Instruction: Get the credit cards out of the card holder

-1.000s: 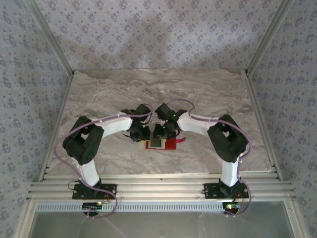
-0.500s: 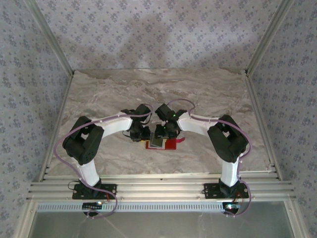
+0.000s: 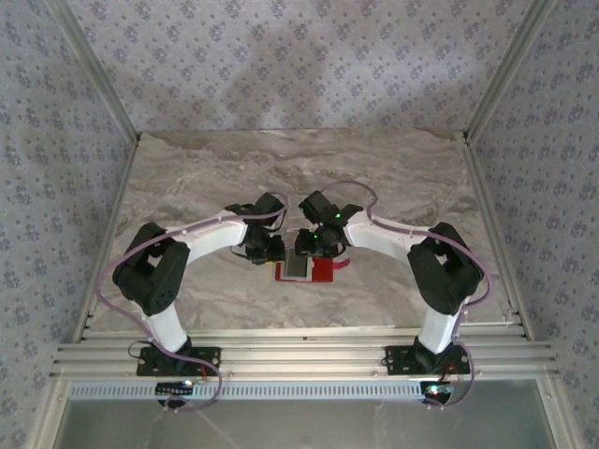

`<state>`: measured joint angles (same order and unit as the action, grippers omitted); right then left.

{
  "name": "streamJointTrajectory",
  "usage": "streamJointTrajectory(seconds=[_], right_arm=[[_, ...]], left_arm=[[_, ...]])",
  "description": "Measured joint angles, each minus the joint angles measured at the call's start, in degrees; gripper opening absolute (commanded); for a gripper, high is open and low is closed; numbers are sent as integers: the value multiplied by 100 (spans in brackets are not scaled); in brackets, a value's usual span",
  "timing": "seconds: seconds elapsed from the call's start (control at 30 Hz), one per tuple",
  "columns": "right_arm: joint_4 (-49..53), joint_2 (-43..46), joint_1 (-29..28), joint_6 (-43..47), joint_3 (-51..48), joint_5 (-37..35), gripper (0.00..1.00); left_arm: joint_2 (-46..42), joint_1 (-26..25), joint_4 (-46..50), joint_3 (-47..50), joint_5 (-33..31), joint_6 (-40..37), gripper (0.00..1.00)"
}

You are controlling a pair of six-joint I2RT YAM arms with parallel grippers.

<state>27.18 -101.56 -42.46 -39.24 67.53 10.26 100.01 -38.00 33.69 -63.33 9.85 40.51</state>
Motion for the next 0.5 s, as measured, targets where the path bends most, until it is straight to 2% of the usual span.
streamJointTrajectory(seconds=[0.17, 0.5], right_arm=[[-26, 0, 44, -33, -48, 2, 35], [-61, 0, 44, -37, -107, 31, 35]], left_arm=[[15, -63, -4, -192, 46, 0, 35], [374, -101, -2, -278, 105, -28, 27]])
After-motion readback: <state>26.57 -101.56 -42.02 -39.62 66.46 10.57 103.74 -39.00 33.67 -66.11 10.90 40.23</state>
